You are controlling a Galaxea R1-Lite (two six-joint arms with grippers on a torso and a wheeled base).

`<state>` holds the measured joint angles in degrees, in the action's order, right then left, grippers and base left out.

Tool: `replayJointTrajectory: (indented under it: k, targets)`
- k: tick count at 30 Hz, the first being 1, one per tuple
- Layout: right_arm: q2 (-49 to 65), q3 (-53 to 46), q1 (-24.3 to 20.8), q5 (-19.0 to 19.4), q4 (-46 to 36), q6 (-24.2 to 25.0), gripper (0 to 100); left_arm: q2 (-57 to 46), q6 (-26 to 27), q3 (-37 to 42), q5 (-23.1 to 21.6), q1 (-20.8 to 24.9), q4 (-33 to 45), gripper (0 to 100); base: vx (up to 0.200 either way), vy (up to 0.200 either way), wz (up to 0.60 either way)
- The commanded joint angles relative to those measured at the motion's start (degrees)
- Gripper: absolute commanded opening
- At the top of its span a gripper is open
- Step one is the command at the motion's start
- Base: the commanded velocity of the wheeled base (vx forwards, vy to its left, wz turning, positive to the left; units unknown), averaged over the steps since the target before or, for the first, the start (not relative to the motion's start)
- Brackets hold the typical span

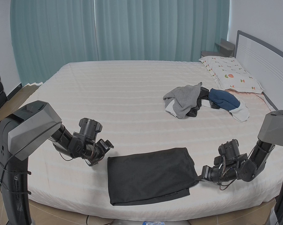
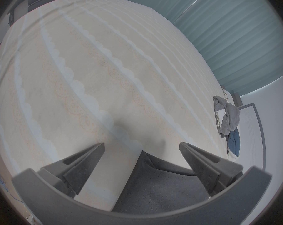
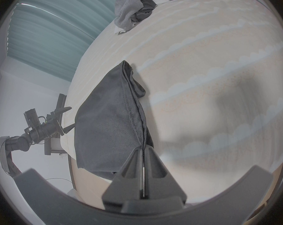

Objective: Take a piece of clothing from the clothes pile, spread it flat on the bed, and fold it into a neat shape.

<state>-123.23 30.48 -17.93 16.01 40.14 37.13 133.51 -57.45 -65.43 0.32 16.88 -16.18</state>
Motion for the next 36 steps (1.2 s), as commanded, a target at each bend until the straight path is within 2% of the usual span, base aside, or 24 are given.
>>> replayJointTrajectory:
  k: [1,17,18,22,27,36]
  targets:
    - [4.1,-2.6,0.0,0.1,-0.3,0.0,0,-0.1,0.0,-0.1,0.0,0.0,0.0,100,0.0,0.0,0.0]
    - [4.8,-6.2,-0.8,0.0,-0.5,-0.1,0,0.0,0.0,-0.1,0.0,0.0,0.0,100,0.0,0.0,0.0]
    - [4.6,-6.3,-0.8,0.0,-0.6,-0.3,100,0.0,0.0,-0.1,0.0,0.0,0.0,100,0.0,0.0,0.0]
    - [3.5,-5.6,-0.6,-0.1,-0.2,-2.3,100,0.0,0.0,-0.1,0.0,0.1,0.0,100,0.0,0.0,0.0]
    - [3.6,-2.1,0.4,0.0,-0.1,-2.2,100,-0.1,0.2,0.1,0.0,0.2,0.1,100,0.0,0.0,0.0]
    - [-4.1,12.6,0.9,-0.1,-0.6,-1.2,100,-0.1,0.8,1.1,0.3,2.5,0.4,100,0.0,0.0,0.0]
